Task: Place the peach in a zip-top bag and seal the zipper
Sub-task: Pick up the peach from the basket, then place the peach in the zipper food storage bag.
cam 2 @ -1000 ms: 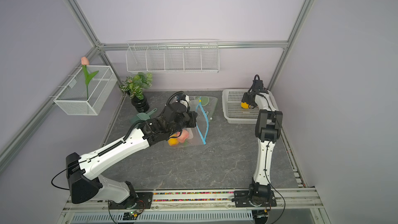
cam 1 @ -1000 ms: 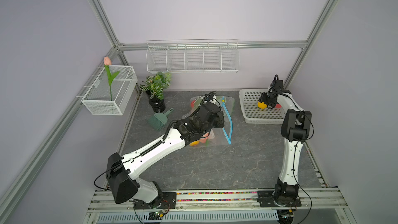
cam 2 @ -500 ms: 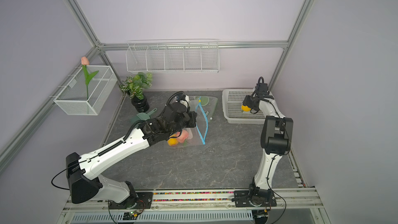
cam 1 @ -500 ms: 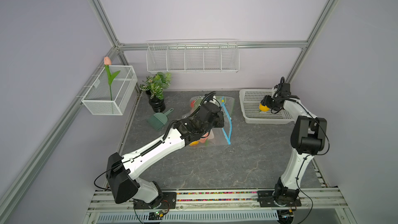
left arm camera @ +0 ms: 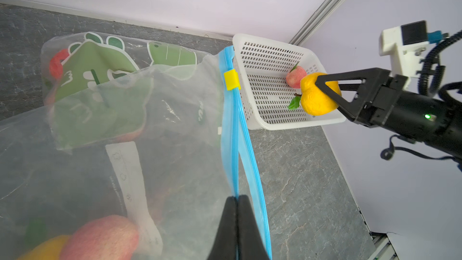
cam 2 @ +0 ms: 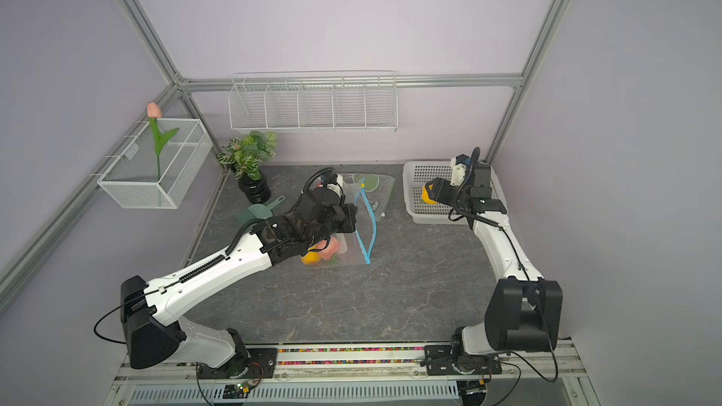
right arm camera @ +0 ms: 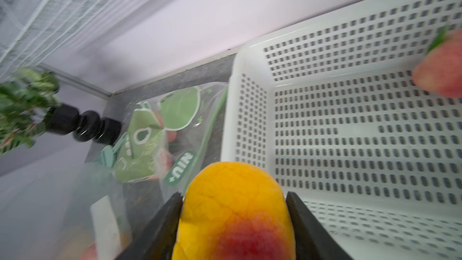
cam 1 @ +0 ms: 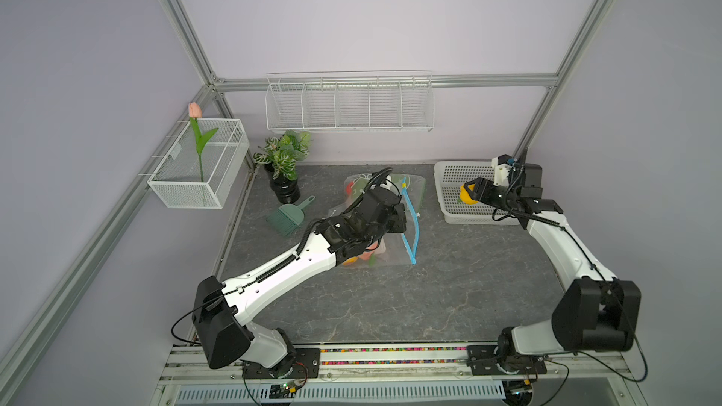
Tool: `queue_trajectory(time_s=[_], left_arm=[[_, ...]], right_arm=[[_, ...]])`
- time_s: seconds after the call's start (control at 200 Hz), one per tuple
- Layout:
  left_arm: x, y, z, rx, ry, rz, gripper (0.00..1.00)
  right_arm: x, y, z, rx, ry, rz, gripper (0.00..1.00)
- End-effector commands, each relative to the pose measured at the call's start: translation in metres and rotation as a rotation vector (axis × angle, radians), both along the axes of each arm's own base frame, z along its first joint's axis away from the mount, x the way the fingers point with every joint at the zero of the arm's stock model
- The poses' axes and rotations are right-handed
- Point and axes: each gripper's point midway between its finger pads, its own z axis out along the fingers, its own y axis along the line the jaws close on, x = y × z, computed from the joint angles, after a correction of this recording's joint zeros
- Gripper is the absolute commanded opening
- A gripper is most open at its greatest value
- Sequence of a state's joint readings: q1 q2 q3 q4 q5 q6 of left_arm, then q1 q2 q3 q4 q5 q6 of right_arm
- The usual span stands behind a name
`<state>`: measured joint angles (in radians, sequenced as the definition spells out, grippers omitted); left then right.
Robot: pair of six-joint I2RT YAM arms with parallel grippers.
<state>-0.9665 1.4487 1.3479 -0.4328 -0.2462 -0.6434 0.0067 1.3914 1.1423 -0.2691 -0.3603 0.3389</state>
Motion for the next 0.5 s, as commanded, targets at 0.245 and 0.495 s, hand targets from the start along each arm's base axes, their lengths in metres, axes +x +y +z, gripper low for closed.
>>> queue_trajectory(time_s=[0.245, 0.495], left_arm=[[0.003, -0.006, 0.003, -0.030, -0.001, -0.008, 0.00], [0.004, -0.019, 0.005, -0.051, 0.013, -0.040, 0.00]], right_arm=[[-0.078, 0.080, 0.056, 0.140, -0.154, 0.277, 0.63], [-0.109, 0.127, 0.065, 0.181, -0.194, 0.439, 0.64]])
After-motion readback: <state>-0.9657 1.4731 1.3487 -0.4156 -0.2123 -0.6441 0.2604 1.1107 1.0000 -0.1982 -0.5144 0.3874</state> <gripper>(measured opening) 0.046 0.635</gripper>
